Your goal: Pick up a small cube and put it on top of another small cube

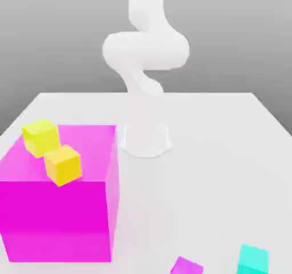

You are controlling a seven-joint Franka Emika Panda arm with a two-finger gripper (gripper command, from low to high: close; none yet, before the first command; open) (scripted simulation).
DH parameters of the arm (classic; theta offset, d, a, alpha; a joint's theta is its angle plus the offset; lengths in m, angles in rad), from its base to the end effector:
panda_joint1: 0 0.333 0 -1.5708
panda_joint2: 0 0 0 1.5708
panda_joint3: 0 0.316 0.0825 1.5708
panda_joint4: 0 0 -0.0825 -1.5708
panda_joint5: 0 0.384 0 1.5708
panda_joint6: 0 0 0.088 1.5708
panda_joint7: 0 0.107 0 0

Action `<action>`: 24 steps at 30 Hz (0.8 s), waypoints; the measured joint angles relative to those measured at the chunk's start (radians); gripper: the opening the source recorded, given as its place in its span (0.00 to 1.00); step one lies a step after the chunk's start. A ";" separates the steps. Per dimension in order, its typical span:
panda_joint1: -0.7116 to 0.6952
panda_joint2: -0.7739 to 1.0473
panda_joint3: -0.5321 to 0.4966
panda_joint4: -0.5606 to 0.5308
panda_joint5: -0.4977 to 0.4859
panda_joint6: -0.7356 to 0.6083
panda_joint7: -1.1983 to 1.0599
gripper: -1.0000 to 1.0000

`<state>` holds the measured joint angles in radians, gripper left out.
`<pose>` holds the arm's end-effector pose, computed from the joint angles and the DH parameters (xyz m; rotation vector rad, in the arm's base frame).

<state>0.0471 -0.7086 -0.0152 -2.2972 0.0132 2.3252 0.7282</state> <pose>0.3794 0.0103 0.6821 -2.5252 0.9243 -0.9514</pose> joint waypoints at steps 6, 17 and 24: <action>0.106 0.224 -0.028 0.007 0.038 0.062 -0.180 0.50; 0.234 0.623 -0.009 0.019 0.094 0.171 -0.492 0.50; 0.289 0.873 0.022 0.026 0.058 0.245 -0.641 0.50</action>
<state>0.3362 0.1648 0.0071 -2.2711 0.0717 2.5703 0.0875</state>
